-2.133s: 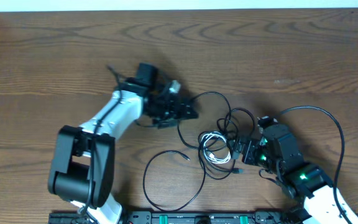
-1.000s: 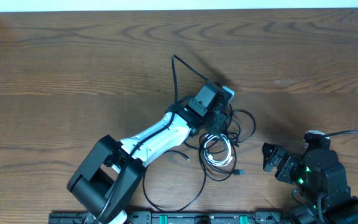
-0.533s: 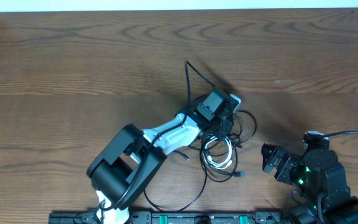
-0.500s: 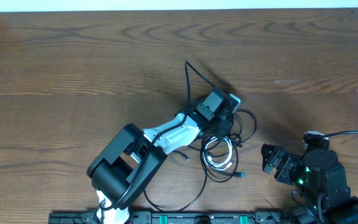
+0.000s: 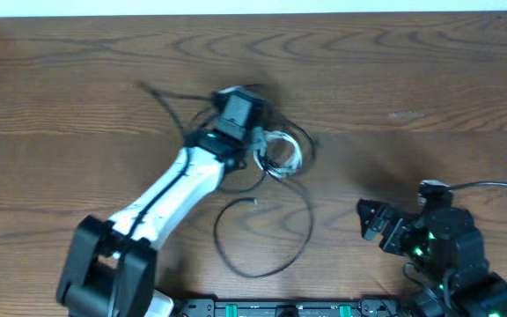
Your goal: Untangle cables
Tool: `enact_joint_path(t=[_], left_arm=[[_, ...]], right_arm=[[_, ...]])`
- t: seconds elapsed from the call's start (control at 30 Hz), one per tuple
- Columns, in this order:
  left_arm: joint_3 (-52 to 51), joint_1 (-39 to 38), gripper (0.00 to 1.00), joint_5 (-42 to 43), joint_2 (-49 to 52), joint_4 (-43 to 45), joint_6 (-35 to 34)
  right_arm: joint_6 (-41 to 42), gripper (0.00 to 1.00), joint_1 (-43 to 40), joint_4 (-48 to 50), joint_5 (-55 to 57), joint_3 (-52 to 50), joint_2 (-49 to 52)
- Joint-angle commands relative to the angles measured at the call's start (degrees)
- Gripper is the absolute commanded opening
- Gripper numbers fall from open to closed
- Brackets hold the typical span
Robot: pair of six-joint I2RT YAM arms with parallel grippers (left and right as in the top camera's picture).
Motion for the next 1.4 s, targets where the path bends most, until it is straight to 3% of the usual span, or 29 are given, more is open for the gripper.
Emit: enact_joint_path(t=[0.0,0.17,0.33,0.47,0.53,0.57,0.6,0.7,0.83,1.03,1.1,1.23,1.33,1.37], left_arm=[[0.0,0.5,0.08,5.0,-0.6,-3.4,-12.4],[0.0,-0.3,0.08,10.6,-0.2,-10.4,-10.8],[0.0,-1.7,0.08,30.1,-0.2,-9.9,8.9],[0.0,-2.3,0.11,30.6,-0.2,-11.5,17.0],[0.0,-2.3,0.29,26.7,-0.2,-13.0,17.0],[0.0,-2.3,0.55,24.8,-0.2,-13.8,17.0],[0.0,-2.3,0.67,22.5,-0.2,-14.6,17.0],[0.0,-2.3,0.88,14.2,-0.2,-17.6,15.2],[-0.1,-2.3,0.96,5.7,-0.2,-19.9,4.1],[-0.9,-2.3,0.95,5.3,1.2,-15.7,-8.7],[-2.0,-2.3,0.74,5.1,2.2,-14.1,-11.3],[-2.4,-2.3,0.51,-1.7,4.7,-17.2,-16.8],[-2.5,-2.2,0.52,-4.4,5.6,-19.2,-18.4],[-2.5,-2.2,0.61,-4.3,5.8,-19.0,-18.4]], right_arm=[[0.9,0.99,-0.3,5.1,-8.2,-6.0,1.3],[0.8,0.97,-0.3,22.1,-17.4,-14.2,4.6],[0.8,0.95,-0.3,27.3,-15.6,-15.5,7.8],[0.9,0.96,-0.3,30.0,-14.4,-15.5,10.0],[1.4,0.96,-0.3,31.3,-14.5,-15.5,11.2],[1.6,0.96,-0.3,31.7,-14.5,-15.5,11.9],[1.7,0.95,-0.3,32.1,-14.4,-15.5,12.6],[1.7,0.91,-0.3,32.4,-14.2,-15.5,14.7],[1.7,0.91,-0.3,32.4,-13.8,-15.5,18.0],[1.7,0.92,-0.3,33.2,-10.3,-15.5,21.6],[1.6,0.94,-0.3,33.7,-9.7,-15.5,22.3],[0.5,0.98,-0.3,34.2,-9.7,-15.5,22.7],[-1.1,0.98,-0.3,34.0,-9.7,-15.5,22.7],[-1.4,0.99,-0.3,34.0,-9.7,-15.5,22.7]])
